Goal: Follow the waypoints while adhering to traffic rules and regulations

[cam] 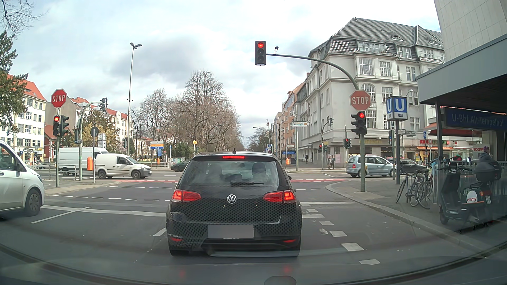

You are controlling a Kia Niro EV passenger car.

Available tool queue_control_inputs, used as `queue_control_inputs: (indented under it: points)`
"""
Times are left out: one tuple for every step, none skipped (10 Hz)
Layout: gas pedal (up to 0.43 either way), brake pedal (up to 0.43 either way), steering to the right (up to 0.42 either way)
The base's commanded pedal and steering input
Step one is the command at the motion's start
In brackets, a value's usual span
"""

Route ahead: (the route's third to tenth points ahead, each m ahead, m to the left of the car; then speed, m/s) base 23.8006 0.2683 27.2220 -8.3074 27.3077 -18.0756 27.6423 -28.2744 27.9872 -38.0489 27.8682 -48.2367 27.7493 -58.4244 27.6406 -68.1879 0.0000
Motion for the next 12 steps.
queue_control_inputs:
  points:
    - [0.000,0.396,-0.062]
    - [0.000,0.396,-0.062]
    - [0.000,0.396,-0.062]
    - [0.000,0.390,-0.062]
    - [0.000,0.396,-0.062]
    - [0.000,0.396,-0.062]
    - [0.000,0.396,-0.062]
    - [0.000,0.396,-0.062]
    - [0.000,0.396,-0.062]
    - [0.000,0.396,-0.062]
    - [0.000,0.396,-0.062]
    - [0.000,0.396,-0.062]
